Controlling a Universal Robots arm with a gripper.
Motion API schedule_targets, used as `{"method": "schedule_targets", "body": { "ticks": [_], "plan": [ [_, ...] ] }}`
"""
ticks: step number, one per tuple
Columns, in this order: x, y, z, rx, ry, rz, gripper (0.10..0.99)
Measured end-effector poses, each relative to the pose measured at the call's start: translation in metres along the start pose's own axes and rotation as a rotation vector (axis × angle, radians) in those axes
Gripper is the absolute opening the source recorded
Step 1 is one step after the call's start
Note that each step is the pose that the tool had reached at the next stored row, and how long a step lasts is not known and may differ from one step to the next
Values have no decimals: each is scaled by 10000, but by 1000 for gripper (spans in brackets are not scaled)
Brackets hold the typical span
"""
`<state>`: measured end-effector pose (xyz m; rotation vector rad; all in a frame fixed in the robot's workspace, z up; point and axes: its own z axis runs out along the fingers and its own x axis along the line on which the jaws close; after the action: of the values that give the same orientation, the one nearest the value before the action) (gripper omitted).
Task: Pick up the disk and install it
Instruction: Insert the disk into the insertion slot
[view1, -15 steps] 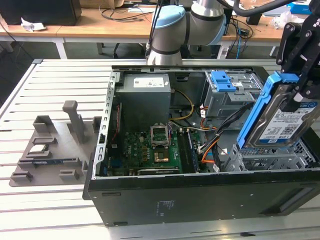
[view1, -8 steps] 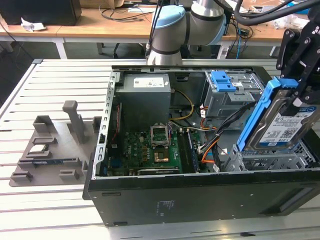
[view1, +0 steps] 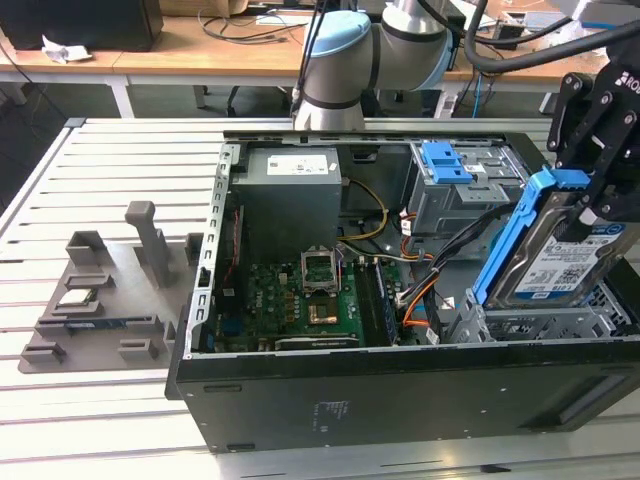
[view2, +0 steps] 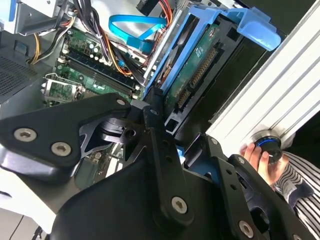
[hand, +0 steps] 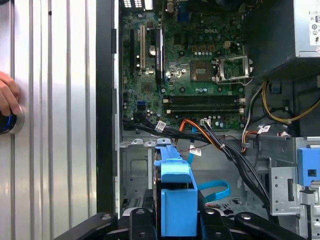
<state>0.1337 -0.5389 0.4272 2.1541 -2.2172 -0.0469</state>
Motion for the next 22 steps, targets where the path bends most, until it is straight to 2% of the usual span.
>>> {"method": "schedule_targets", "body": {
  "ticks": [16,22],
  "plan": [
    [-6,-22,390,-25,2,-1,365],
    [-7,-26,451,-26,2,-1,365]
  ]
}}
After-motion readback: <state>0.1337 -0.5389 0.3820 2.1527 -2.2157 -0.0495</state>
